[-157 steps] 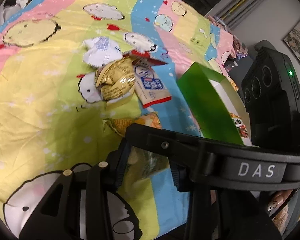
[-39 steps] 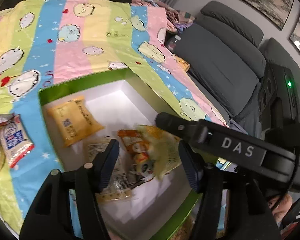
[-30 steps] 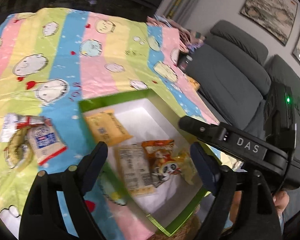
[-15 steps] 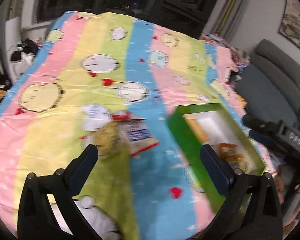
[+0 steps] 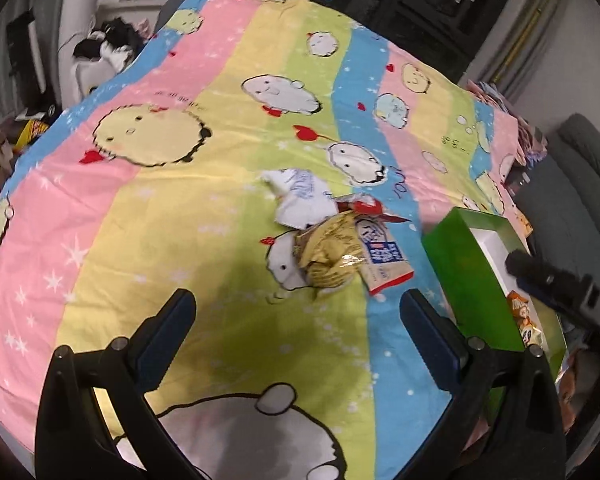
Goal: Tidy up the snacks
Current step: 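Move the right tool back toward the remaining snack pile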
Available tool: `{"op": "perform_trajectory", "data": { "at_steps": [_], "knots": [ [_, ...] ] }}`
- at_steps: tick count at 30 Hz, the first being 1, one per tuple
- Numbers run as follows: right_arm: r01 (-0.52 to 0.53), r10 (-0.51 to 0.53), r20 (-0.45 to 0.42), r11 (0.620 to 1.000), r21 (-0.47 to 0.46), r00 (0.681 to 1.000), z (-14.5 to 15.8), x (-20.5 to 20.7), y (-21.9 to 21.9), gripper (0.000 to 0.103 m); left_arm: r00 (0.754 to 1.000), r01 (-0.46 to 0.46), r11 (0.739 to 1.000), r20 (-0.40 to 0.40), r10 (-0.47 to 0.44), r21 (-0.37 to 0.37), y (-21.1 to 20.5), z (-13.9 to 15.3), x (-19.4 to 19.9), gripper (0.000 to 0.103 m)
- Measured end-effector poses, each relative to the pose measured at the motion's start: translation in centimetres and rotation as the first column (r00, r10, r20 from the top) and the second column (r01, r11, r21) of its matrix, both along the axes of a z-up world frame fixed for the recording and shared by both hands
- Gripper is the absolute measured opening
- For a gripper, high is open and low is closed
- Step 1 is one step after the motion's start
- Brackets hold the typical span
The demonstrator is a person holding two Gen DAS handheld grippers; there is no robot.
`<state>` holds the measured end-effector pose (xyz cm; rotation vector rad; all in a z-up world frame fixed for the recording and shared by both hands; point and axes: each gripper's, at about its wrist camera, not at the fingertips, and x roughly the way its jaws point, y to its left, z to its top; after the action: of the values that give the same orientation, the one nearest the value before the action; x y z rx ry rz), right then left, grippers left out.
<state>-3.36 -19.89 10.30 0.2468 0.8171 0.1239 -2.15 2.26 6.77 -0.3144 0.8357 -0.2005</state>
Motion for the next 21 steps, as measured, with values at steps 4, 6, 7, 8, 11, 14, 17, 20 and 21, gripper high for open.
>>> {"op": "perform_trajectory", "data": {
  "at_steps": [4, 6, 7, 8, 11, 14, 17, 20, 21],
  "knots": [
    [-0.020, 0.020, -0.025, 1.000, -0.020, 0.999, -0.9, 0.4, 1.2, 0.079, 1.000, -0.002, 1.000, -0.015, 0.003, 0.023, 0.1, -0.4, 0.1, 0.102],
    [-0.024, 0.023, -0.034, 0.999, -0.024, 0.999, -1.2, 0.5, 1.5, 0.079, 1.000, -0.007, 0.999, -0.015, 0.007, 0.032, 0.2, -0.5, 0.0, 0.102],
    [-0.024, 0.023, -0.037, 0.999, -0.026, 0.999, -1.2, 0.6, 1.6, 0.079, 1.000, -0.005, 0.999, -0.014, 0.005, 0.032, 0.2, -0.5, 0.1, 0.102],
    [-0.025, 0.024, -0.041, 0.999, -0.029, 0.999, -1.4, 0.7, 1.8, 0.079, 1.000, -0.002, 1.000, -0.012, 0.002, 0.031, 0.3, -0.5, 0.0, 0.102],
    [-0.028, 0.026, -0.047, 0.999, -0.036, 0.999, -1.6, 0.9, 2.0, 0.079, 1.000, 0.004, 0.999, -0.007, -0.004, 0.034, 0.4, -0.5, 0.0, 0.102],
    [-0.032, 0.030, -0.045, 0.999, -0.032, 0.999, -1.7, 1.0, 2.1, 0.079, 1.000, -0.005, 0.999, -0.009, 0.005, 0.041, 0.6, -0.6, 0.0, 0.102],
    [-0.033, 0.031, -0.042, 0.999, -0.041, 0.999, -1.7, 1.0, 2.3, 0.079, 1.000, -0.004, 0.999, -0.015, 0.004, 0.033, 0.8, -0.6, 0.1, 0.102],
    [-0.035, 0.033, -0.044, 0.998, -0.049, 0.998, -1.8, 1.1, 2.5, 0.079, 1.000, -0.004, 1.000, -0.016, 0.004, 0.027, 1.0, -0.5, 0.1, 0.102],
    [-0.036, 0.034, -0.047, 0.998, -0.045, 0.998, -1.9, 1.1, 2.6, 0.079, 1.000, -0.004, 1.000, -0.017, 0.004, 0.023, 1.1, -0.5, 0.1, 0.102]
  ]
}}
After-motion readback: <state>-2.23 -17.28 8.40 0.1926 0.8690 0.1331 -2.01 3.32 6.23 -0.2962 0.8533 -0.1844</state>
